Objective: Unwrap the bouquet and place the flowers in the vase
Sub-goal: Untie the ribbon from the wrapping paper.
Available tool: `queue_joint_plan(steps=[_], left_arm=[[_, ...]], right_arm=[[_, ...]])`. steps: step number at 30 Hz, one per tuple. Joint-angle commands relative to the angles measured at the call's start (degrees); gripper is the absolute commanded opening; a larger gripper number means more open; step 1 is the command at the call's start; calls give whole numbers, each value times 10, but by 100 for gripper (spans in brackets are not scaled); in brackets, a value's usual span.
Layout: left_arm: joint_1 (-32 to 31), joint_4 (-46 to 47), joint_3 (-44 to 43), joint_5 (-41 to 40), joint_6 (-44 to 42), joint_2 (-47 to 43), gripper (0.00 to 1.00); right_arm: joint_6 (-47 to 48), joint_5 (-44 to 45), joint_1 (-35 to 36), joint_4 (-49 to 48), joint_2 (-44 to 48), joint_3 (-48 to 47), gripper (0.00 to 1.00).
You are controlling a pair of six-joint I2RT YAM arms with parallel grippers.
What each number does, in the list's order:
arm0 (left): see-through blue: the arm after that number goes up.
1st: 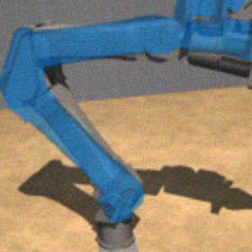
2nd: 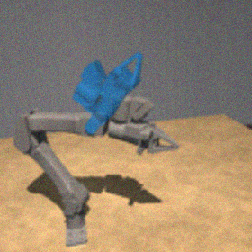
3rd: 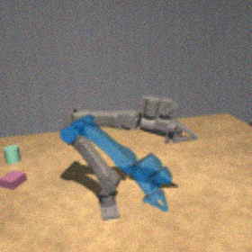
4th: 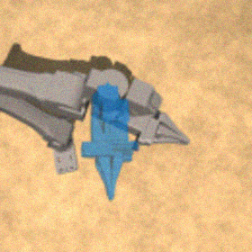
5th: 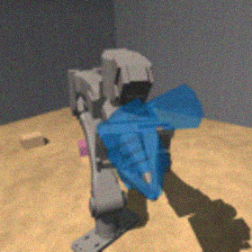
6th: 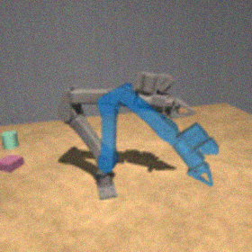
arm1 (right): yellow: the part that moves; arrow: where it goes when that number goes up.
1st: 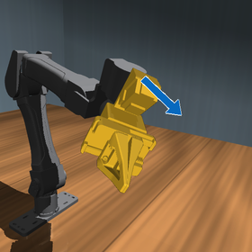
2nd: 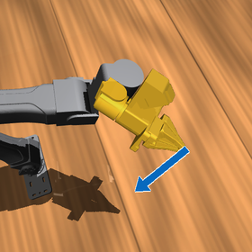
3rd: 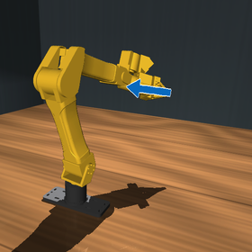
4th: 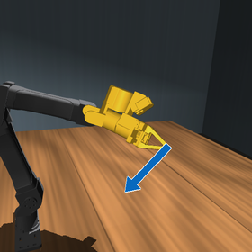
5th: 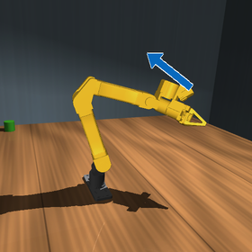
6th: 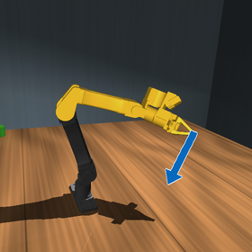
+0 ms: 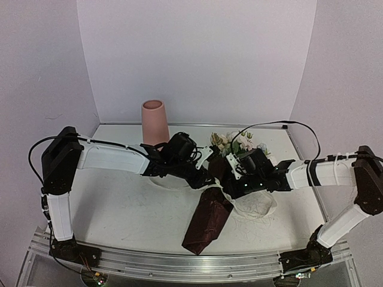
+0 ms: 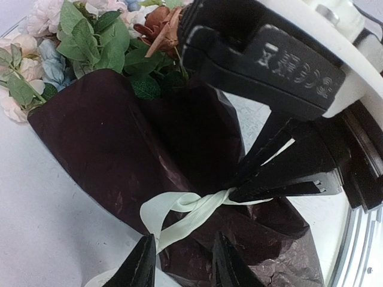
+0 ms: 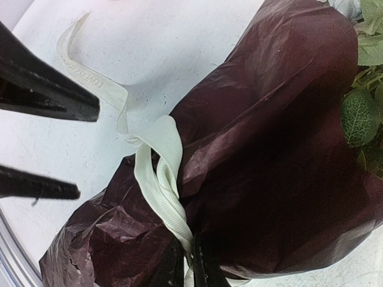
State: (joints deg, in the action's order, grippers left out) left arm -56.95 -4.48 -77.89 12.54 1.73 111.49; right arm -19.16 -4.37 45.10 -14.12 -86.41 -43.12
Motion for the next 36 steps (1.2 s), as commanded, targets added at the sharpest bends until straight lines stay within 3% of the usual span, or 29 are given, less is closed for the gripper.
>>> queue_joint_plan(steps=[1, 3, 18, 21, 27, 36], left_arm=[[-2, 7, -28, 35, -35, 11, 35], [-2, 6, -34, 46, -46, 21, 36], [-3, 0, -82, 56, -59, 86, 40], [-3, -3, -87, 53, -57, 91, 31], [-3, -5, -82, 18, -54, 81, 1], [-3, -6, -39, 7, -56, 41, 2]], right_arm=[[-6, 5, 4, 13, 32, 5, 4], [-8, 4, 4, 13, 37, 10, 0], [-8, 0, 3, 13, 47, 15, 0], [-8, 3, 3, 13, 50, 16, 0], [-15, 20, 4, 14, 51, 22, 0], [-28, 33, 3, 17, 56, 40, 0]])
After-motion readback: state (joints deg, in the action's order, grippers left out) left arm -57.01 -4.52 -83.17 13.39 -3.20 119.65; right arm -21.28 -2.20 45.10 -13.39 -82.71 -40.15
